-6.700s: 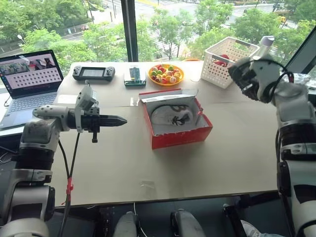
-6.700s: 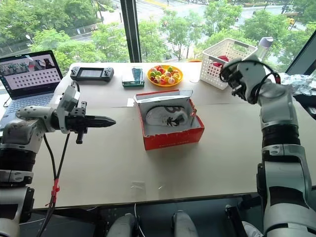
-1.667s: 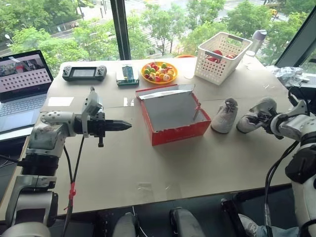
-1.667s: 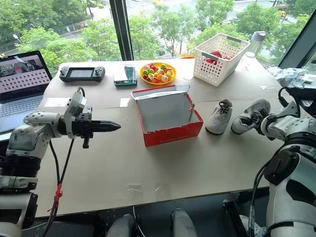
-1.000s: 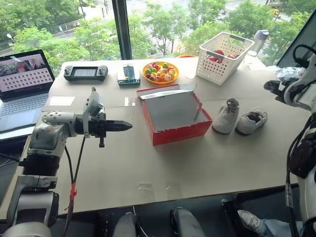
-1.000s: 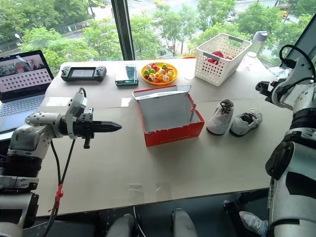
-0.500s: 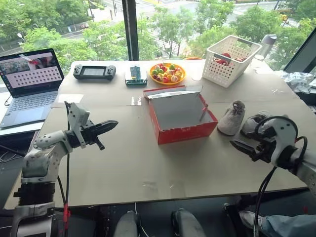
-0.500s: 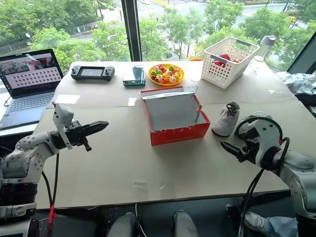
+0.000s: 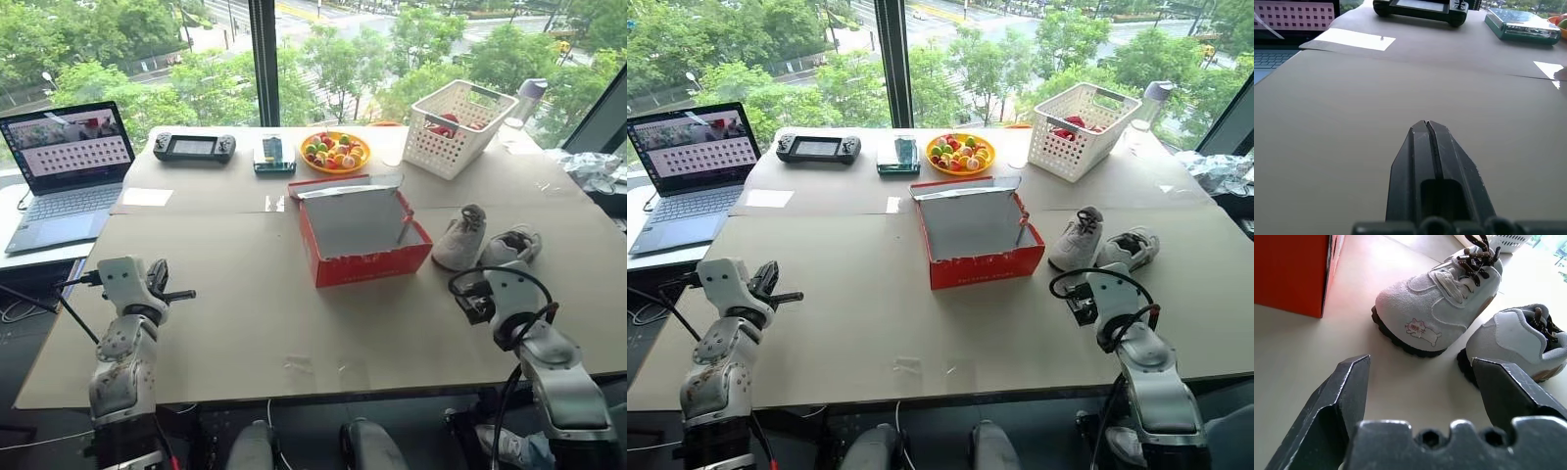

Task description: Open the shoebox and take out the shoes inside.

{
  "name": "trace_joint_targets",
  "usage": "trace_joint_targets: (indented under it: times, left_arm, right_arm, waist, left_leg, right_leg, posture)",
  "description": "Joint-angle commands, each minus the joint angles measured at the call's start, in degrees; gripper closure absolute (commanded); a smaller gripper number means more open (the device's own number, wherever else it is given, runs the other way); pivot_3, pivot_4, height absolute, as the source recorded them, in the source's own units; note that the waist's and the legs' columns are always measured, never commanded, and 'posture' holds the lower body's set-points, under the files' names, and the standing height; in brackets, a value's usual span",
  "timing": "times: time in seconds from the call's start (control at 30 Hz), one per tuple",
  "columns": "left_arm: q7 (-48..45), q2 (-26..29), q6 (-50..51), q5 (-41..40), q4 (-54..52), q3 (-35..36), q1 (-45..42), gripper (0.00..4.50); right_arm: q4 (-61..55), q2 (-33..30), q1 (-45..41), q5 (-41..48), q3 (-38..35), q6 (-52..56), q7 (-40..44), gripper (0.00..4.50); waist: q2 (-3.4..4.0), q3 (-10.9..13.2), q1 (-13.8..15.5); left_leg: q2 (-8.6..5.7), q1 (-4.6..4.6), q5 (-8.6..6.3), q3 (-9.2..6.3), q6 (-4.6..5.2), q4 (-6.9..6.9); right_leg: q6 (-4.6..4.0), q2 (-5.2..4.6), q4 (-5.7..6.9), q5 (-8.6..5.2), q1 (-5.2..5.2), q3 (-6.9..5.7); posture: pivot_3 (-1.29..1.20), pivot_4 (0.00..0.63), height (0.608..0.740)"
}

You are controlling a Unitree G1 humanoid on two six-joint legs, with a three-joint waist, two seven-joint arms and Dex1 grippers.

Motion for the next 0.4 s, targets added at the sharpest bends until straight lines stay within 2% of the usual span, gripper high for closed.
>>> trace_joint_targets:
  times: [0.03, 0.4]
  left_arm:
    - [1.55, -0.86, -2.04, -0.35, -0.49, 0.05, 0.21, 4.5]
    - [0.58, -1.2, -2.9, -1.5, -0.08, -1.44, 0.37, 4.5]
  right_arm:
    - [-0.23, 0.3, -0.99, -0.83, -1.05, -3.52, -0.4, 0.56]
    - [0.65, 0.84, -0.88, -1.54, -0.77, -4.6, 0.04, 0.56]
  waist:
    - [0.0, 0.0, -0.02]
    - [-0.01, -0.01, -0.12]
  left_leg:
    - [0.0, -0.03, 0.12, -0.01, 0.2, 0.0]
    - [0.03, 0.02, -0.13, 0.0, -0.22, 0.01]
  right_leg:
    - [0.01, 0.0, 0.0, 0.0, -0.01, 0.0]
    - [0.05, -0.02, -0.01, -0.02, 0.0, -0.01]
  posture:
    - [0.0, 0.15, 0.738]
    - [0.0, 0.15, 0.738]
